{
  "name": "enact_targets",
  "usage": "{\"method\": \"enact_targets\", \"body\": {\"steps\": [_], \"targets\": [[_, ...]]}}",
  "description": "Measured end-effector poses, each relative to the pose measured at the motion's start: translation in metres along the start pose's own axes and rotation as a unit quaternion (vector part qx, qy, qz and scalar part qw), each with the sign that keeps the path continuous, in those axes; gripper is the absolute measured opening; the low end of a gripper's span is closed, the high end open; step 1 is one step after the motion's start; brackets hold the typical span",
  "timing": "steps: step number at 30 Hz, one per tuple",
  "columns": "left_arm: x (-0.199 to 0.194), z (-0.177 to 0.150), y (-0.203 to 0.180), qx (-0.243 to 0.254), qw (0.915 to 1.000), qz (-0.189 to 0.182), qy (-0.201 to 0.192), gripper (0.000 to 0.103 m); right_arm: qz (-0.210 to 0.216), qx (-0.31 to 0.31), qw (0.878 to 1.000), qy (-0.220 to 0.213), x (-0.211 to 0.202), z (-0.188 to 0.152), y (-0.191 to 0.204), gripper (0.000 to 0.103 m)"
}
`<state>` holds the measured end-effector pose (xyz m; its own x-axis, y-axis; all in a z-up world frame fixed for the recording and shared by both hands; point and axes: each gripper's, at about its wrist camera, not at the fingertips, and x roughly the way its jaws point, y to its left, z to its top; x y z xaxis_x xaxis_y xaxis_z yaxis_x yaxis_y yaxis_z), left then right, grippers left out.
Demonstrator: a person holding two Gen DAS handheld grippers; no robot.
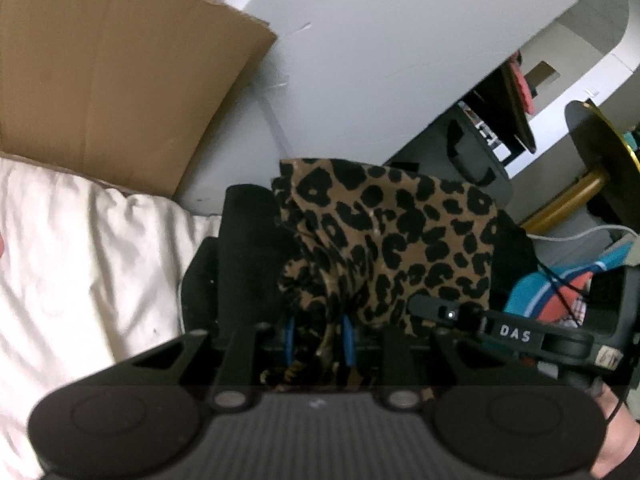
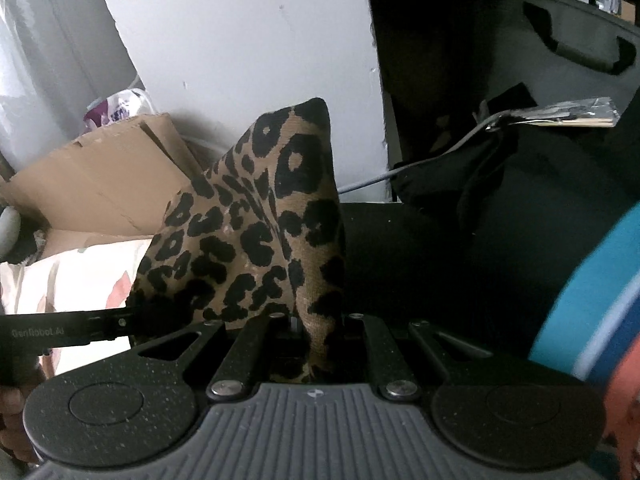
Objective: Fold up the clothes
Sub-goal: 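Lower the garment with both tools onto the dark clothing pile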
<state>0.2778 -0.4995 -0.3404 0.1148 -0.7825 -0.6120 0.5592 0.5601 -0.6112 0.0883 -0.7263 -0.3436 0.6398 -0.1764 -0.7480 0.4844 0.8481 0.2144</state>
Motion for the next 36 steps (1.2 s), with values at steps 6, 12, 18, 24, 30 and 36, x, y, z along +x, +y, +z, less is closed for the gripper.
{"method": "enact_targets", "body": {"steps": [6,12,18,24,30,36], "targets": [[0.015,0.007,0.006,-0.002,0.9999,0.013,0.003,0.023,-0.007,0.000,1.000,-0.001,0.017,0.008,-0.002,0.006],[0.028,0.012,0.011,-0.001,0.9997,0.024,0.003,0.023,-0.005,-0.003,1.000,0.005,0.037,0.011,-0.007,0.006],[0.042,0.011,0.021,-0.010,0.9990,0.044,-0.002,0.023,0.008,0.014,1.000,0.015,0.056,0.017,-0.015,0.006],[0.048,0.015,0.030,-0.025,0.9976,0.065,0.010,0.034,-0.006,-0.004,1.000,0.012,0.070,0.018,-0.020,0.024],[0.029,0.028,0.011,0.037,0.9951,0.091,0.000,0.033,-0.048,-0.020,0.999,-0.013,0.047,0.021,-0.025,0.032],[0.017,0.042,-0.014,0.079,0.9933,0.082,-0.020,0.032,-0.034,-0.037,0.998,-0.030,0.030,0.016,-0.017,0.032]]}}
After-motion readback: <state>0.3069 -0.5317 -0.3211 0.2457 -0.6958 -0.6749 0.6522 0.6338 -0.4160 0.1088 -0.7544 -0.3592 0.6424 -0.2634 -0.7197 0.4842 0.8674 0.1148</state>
